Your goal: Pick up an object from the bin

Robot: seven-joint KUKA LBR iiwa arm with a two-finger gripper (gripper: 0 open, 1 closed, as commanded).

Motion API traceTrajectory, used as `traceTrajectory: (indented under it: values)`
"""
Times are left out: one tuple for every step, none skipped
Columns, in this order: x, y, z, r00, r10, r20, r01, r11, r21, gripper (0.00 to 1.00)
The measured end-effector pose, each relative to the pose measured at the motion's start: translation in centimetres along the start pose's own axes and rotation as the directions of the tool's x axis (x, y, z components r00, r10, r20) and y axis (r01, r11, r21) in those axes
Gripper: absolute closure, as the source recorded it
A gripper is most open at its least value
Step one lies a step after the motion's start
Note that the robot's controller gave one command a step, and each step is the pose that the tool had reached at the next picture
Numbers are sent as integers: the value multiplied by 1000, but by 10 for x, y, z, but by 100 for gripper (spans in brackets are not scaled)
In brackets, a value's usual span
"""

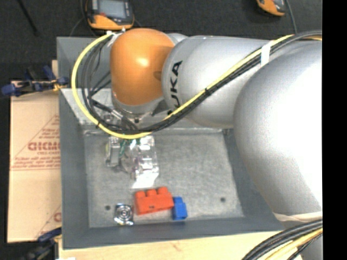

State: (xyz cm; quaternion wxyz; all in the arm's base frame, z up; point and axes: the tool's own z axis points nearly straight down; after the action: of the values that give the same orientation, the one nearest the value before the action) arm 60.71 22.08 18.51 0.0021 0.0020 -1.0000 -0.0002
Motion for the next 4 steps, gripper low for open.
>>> traceTrajectory:
  values:
    - [-8,-57,118,999,-35,7,35,999,2,0]
    - [-12,-54,108,999,-34,21,34,999,-3,100]
    - [-27,-35,109,998,-54,14,54,999,2,100]
    - [-43,-26,110,866,499,1,-499,866,-3,100]
